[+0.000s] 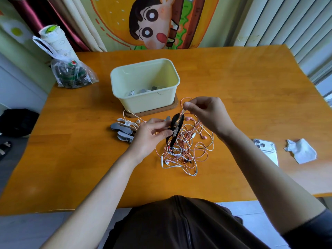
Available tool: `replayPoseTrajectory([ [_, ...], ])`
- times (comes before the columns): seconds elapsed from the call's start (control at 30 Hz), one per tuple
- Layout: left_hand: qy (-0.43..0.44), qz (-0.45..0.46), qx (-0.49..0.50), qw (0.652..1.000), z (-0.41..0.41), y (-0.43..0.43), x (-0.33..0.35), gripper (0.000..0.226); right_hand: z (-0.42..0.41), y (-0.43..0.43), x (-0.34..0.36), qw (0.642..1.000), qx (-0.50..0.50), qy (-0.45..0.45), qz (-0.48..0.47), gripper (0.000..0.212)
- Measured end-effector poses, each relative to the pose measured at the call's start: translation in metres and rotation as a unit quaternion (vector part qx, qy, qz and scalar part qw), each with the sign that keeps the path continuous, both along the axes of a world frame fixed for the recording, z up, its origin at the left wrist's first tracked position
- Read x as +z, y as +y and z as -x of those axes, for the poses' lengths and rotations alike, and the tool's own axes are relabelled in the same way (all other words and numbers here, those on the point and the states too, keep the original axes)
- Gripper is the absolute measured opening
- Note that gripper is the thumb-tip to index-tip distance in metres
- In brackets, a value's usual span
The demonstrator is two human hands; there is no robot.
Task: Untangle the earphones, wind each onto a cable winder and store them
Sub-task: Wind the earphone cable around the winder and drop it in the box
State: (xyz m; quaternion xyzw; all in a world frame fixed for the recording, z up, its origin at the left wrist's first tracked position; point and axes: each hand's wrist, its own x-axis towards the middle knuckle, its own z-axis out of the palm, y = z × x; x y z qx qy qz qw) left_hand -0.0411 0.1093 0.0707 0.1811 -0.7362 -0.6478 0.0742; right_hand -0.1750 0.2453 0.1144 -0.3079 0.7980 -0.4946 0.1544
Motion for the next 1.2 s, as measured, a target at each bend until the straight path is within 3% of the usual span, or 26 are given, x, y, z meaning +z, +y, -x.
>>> replayPoseTrajectory([
  [0.17, 0.043, -0.051, -0.028, 0.997, 0.000, 0.003, 0.008, 0.037, 0.000, 0.000, -0.004, 0.999, -0.003, -0.041, 0.013, 0.021],
  [0.3, 0.126, -0.127, -0.001, 0.984, 0.006, 0.004, 0.016, 0.029, -0.007, 0.001, -0.015, 0.982, 0.022, -0.180, 0.055, 0.029],
  [0.43, 0.156, -0.175, 0.048, 0.971, 0.010, 0.006, 0.016, 0.045, -0.024, -0.003, -0.031, 0.958, 0.030, -0.271, 0.093, 0.037],
  [0.7, 0.169, -0.286, 0.077, 0.940, 0.013, 0.005, 0.018, 0.035, -0.040, -0.011, -0.041, 0.965, 0.007, -0.242, 0.097, 0.039],
  [0.9, 0.163, -0.311, 0.089, 0.932, 0.014, 0.009, 0.022, 0.034, -0.049, -0.018, -0.037, 0.969, -0.006, -0.227, 0.096, 0.032],
  [1.2, 0.119, -0.265, 0.219, 0.932, 0.018, 0.008, 0.017, 0.028, -0.058, -0.012, -0.032, 0.994, 0.016, -0.099, -0.050, 0.032],
])
